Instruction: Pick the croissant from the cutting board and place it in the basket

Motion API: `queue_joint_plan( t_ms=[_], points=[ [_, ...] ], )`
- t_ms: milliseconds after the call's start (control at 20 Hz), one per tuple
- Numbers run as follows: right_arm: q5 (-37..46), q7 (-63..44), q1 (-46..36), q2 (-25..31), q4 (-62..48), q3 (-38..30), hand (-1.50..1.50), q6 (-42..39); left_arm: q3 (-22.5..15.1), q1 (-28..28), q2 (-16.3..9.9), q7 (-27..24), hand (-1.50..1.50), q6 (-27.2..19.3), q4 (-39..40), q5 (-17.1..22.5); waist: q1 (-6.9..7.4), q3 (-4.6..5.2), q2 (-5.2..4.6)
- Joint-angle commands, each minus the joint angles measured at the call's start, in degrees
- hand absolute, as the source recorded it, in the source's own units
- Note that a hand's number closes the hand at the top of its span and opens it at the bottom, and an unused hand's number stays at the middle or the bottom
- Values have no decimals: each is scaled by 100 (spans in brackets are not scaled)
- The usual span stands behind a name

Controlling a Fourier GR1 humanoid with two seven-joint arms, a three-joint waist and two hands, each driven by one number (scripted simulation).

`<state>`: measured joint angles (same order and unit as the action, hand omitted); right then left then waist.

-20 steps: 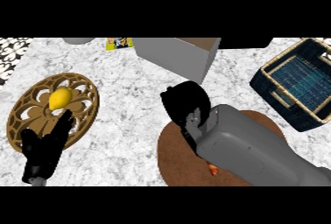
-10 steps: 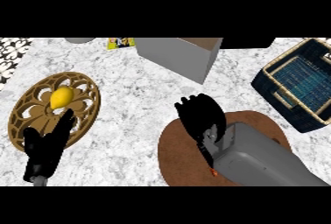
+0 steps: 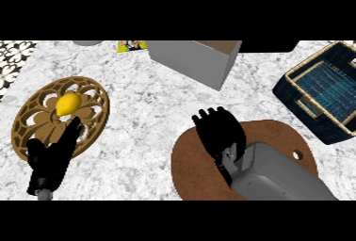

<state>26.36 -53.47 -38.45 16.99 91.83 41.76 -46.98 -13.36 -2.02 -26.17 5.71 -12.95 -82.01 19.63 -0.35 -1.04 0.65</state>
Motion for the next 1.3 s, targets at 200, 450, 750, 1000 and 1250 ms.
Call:
queue_joint_plan(
  t_ms=[200, 450, 750, 1000, 1250],
  points=[
    [684, 66, 461, -58, -310, 335, -150, 318, -98, -205, 93, 617, 0, 121, 336, 94, 48, 101, -79],
    [719, 253, 420, 182, -573, 143, -150, -29, -231, -383, 293, 498, 0, 28, 279, -63, 66, 104, -81],
    [1041, 155, 869, -93, -403, 340, -150, 199, -180, -226, 427, 500, 0, 68, 532, -118, -10, 107, -76],
    [1223, 463, 907, -12, -429, 264, -150, 249, -34, -370, 185, 697, 0, 229, 212, -70, 47, 102, -65],
    [1499, 547, 1029, -194, -686, 345, -150, 465, 99, -171, 265, 596, 0, 336, 551, -75, 27, 106, -81]
  ],
)
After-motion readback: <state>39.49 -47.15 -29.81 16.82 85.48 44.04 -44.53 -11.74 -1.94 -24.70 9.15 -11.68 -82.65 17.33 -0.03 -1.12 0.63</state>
